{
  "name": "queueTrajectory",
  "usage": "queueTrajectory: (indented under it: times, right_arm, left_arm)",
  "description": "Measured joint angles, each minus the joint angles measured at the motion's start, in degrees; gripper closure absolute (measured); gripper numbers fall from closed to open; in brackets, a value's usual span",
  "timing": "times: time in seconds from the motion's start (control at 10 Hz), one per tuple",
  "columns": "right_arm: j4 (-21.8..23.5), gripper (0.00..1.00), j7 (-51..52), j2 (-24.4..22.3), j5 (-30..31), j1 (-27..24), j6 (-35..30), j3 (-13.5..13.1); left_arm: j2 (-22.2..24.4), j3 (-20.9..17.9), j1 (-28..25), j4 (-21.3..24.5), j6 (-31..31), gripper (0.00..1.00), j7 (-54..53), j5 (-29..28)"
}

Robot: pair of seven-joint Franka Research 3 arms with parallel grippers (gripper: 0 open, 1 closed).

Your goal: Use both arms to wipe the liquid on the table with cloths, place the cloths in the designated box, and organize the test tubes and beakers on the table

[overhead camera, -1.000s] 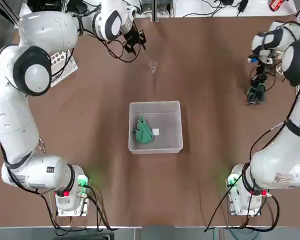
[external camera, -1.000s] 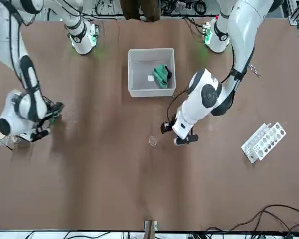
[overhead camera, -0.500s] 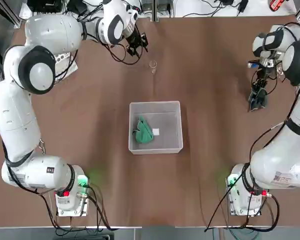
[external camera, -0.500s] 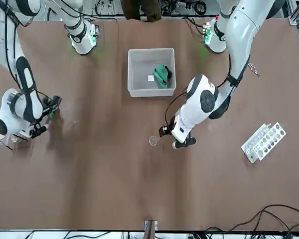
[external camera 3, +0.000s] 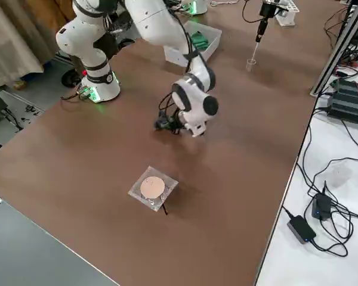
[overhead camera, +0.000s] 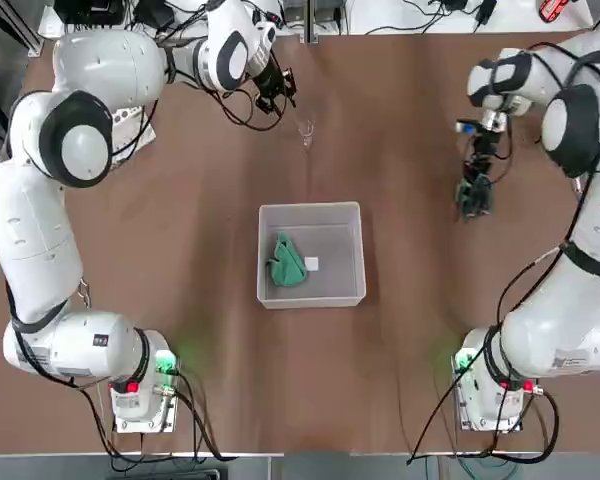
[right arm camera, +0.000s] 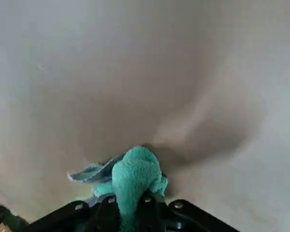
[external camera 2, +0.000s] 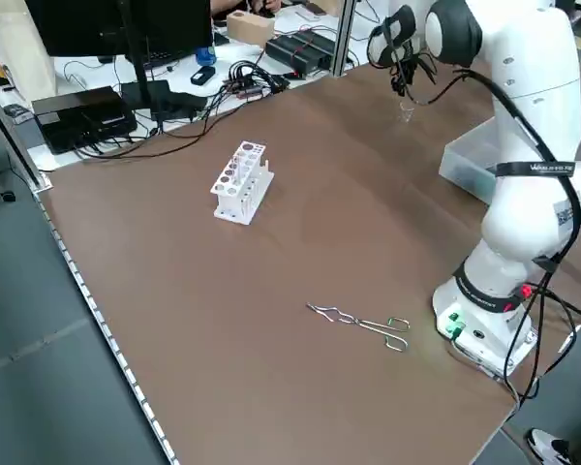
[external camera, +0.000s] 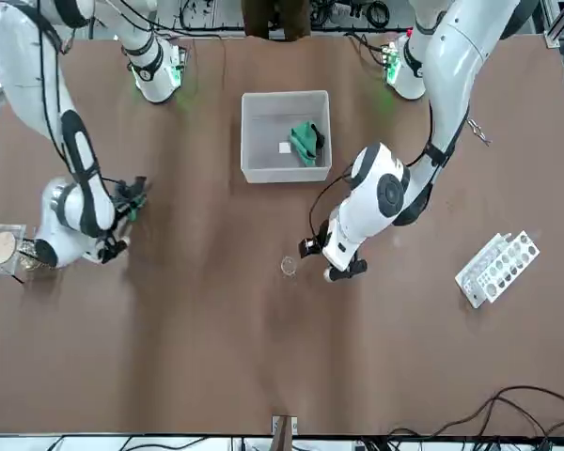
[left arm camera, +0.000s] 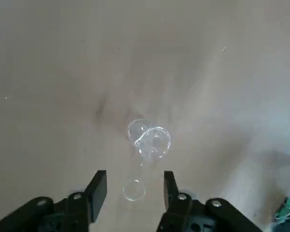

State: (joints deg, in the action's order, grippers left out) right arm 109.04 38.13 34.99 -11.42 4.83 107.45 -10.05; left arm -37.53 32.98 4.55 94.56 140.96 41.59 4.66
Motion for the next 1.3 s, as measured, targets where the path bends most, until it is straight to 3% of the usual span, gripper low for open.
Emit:
queueTrajectory:
  times: [0.2, 0.4, 0.6, 0.9, 1.1, 1.3]
  right_arm:
    - [-5.2, 0.90, 2.4, 1.8, 0.8, -1.4, 3.1, 0.1]
    - [-11.2, 0.90, 8.0, 4.3, 6.6, -9.4, 3.8, 0.0]
    - [-19.4, 0.90, 9.9, 5.0, 8.9, -12.8, -2.9, 0.1]
    - [-34.2, 0.90, 9.7, 4.7, 10.2, -10.9, -16.4, 0.5]
    - [-38.7, 0.90, 7.9, 4.0, 10.0, -10.1, -22.7, 0.9]
    - [-39.7, 0.90, -1.1, 1.0, 6.4, -4.2, -30.3, 1.5]
  left_arm:
    - [-0.4, 0.0, 0.0, -0.1, 0.0, 0.46, 0.0, 0.0]
    - [-0.8, 0.0, 0.0, -0.1, 0.0, 0.50, 0.0, 0.0]
    - [-0.9, 0.0, 0.0, -0.1, 0.0, 0.61, 0.0, 0.0]
    - [-0.9, 0.1, 0.0, -0.3, 0.0, 0.68, 0.0, 0.0]
    - [-0.9, 0.2, 0.0, -0.3, 0.0, 0.70, 0.0, 0.0]
    - [-0.9, 0.4, 0.1, -0.4, 0.0, 0.73, 0.1, 0.0]
